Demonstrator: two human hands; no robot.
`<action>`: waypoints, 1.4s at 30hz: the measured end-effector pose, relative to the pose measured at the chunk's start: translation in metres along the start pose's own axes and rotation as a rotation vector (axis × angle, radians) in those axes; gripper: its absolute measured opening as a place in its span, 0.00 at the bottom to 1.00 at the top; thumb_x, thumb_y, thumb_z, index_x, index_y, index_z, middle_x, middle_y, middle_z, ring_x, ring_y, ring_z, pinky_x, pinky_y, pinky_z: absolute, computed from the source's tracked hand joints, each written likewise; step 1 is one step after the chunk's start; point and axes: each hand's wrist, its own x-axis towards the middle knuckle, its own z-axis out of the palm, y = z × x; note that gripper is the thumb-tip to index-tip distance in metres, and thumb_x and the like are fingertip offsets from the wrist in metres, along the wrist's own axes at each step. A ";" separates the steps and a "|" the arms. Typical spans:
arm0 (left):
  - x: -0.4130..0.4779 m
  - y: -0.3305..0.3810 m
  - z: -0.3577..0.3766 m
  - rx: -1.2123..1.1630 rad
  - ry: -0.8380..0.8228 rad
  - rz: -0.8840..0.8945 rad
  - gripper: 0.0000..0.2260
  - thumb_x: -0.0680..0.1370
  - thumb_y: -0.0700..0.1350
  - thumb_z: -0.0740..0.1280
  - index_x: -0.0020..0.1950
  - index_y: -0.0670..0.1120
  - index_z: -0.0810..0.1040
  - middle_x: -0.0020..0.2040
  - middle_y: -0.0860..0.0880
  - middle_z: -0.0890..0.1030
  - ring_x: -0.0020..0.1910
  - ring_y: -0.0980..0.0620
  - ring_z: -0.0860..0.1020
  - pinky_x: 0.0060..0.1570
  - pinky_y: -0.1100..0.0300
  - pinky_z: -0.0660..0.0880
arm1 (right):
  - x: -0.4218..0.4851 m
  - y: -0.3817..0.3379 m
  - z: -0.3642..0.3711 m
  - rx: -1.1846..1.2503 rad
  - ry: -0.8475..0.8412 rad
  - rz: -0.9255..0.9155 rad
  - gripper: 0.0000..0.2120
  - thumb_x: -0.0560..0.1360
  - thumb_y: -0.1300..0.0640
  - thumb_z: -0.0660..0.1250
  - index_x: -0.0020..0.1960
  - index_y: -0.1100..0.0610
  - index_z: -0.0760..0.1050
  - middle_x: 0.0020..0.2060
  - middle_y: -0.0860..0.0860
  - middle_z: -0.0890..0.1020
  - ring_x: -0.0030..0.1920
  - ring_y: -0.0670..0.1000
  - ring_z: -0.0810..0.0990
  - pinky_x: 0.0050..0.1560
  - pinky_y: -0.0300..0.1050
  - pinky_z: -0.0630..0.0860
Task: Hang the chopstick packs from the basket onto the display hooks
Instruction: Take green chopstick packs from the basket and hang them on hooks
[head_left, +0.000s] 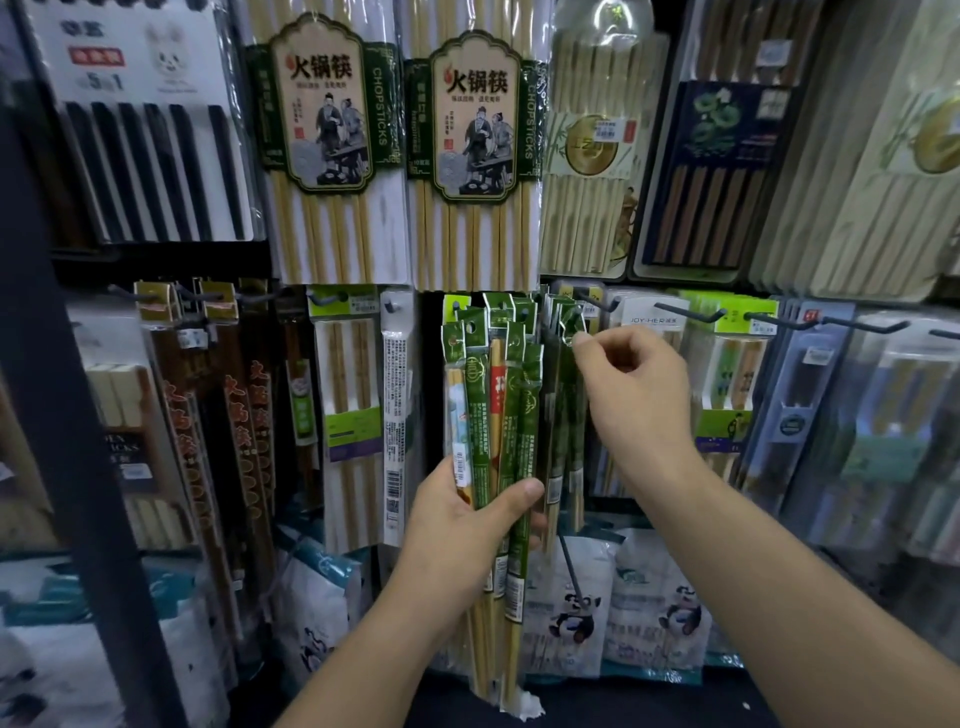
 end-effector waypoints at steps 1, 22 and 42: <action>0.000 0.000 0.001 -0.003 -0.003 0.004 0.09 0.77 0.40 0.75 0.55 0.48 0.80 0.44 0.46 0.88 0.41 0.45 0.87 0.36 0.56 0.83 | -0.005 -0.002 0.000 0.024 -0.050 -0.015 0.10 0.79 0.49 0.69 0.43 0.54 0.80 0.31 0.48 0.78 0.32 0.38 0.74 0.34 0.31 0.73; 0.003 -0.005 -0.013 0.012 -0.005 0.008 0.10 0.77 0.44 0.76 0.47 0.62 0.82 0.39 0.55 0.85 0.37 0.55 0.83 0.39 0.53 0.85 | 0.021 -0.001 0.006 0.049 -0.081 0.070 0.17 0.83 0.54 0.63 0.40 0.65 0.72 0.21 0.43 0.64 0.23 0.44 0.62 0.26 0.30 0.68; 0.001 -0.002 -0.005 -0.005 -0.143 0.046 0.10 0.74 0.42 0.78 0.48 0.56 0.84 0.45 0.45 0.87 0.39 0.48 0.85 0.38 0.50 0.84 | -0.019 0.002 0.005 0.181 -0.296 0.055 0.12 0.80 0.52 0.68 0.40 0.55 0.81 0.32 0.50 0.76 0.32 0.44 0.74 0.31 0.35 0.70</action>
